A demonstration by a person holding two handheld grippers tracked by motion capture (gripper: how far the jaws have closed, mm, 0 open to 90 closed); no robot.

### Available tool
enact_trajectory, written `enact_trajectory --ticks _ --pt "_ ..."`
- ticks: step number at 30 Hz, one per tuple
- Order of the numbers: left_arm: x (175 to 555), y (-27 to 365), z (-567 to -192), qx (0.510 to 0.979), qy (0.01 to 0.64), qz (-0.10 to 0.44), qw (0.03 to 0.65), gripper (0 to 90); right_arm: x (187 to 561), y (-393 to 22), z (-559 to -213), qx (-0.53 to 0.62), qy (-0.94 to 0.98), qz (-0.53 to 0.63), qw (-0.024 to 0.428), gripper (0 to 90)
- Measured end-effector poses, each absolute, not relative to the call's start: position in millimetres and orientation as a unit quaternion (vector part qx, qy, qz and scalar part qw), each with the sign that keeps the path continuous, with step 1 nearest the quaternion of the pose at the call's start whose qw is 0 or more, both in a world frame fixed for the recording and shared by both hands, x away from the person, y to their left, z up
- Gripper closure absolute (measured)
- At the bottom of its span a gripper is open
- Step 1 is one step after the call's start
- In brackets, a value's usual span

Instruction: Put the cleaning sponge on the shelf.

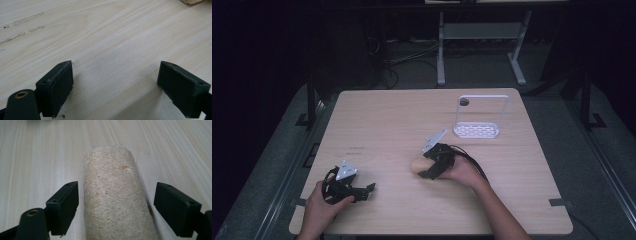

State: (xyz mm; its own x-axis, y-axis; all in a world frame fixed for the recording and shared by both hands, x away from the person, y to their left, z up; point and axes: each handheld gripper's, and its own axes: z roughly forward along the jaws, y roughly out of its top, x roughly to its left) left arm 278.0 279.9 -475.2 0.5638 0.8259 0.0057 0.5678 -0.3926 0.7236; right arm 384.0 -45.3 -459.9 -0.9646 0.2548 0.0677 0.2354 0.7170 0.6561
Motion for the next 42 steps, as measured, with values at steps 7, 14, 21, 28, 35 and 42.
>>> enact_trajectory --ticks 7,14,21,28,35,42 --pt "278 280 -475 0.814 0.428 0.186 0.347 12.8 383 -45 -460 0.125 0.929 0.348 0.018 28.4" --pt "278 280 -475 0.813 0.428 0.186 0.347 12.8 382 -45 -461 0.118 0.93 0.348 0.016 39.6" --pt "278 280 -475 0.814 0.427 0.187 0.346 12.8 380 -45 -460 0.116 0.93 0.348 0.015 40.5" --pt "278 280 -475 0.813 0.428 0.186 0.347 12.8 376 -49 -453 0.13 0.926 0.354 0.019 40.6" --pt "278 280 -475 0.813 0.428 0.187 0.347 12.8 374 -54 -451 0.146 0.922 0.357 0.028 40.5" --pt "278 280 -475 0.814 0.428 0.187 0.347 12.8 374 -64 -447 0.173 0.917 0.359 0.037 40.6"
